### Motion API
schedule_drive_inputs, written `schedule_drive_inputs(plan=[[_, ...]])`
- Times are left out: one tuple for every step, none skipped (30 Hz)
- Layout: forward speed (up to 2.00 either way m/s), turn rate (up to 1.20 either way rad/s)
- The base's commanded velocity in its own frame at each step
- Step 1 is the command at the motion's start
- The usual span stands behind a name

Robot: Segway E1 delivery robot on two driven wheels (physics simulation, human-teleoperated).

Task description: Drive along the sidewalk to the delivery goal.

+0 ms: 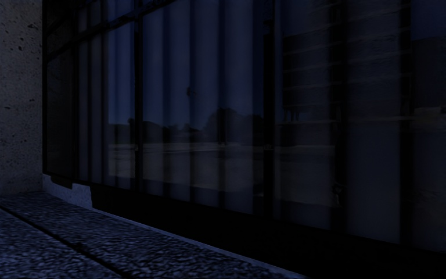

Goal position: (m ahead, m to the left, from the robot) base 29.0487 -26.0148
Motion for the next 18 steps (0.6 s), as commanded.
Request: schedule_drive_inputs(plan=[[-0.56, -0.15], [-0.56, -0.04], [-0.56, 0.00], [-0.56, 0.05], [-0.56, 0.05], [-0.56, 0.28], [-0.55, 0.38], [-0.55, 0.40], [-0.55, 0.41], [-0.55, 0.45], [-0.55, 0.49], [-0.55, 0.49], [-0.55, 0.50], [-0.56, 0.51], [-0.56, 0.51], [-0.65, 0.51], [-0.70, 0.51], [-0.71, 0.51]])
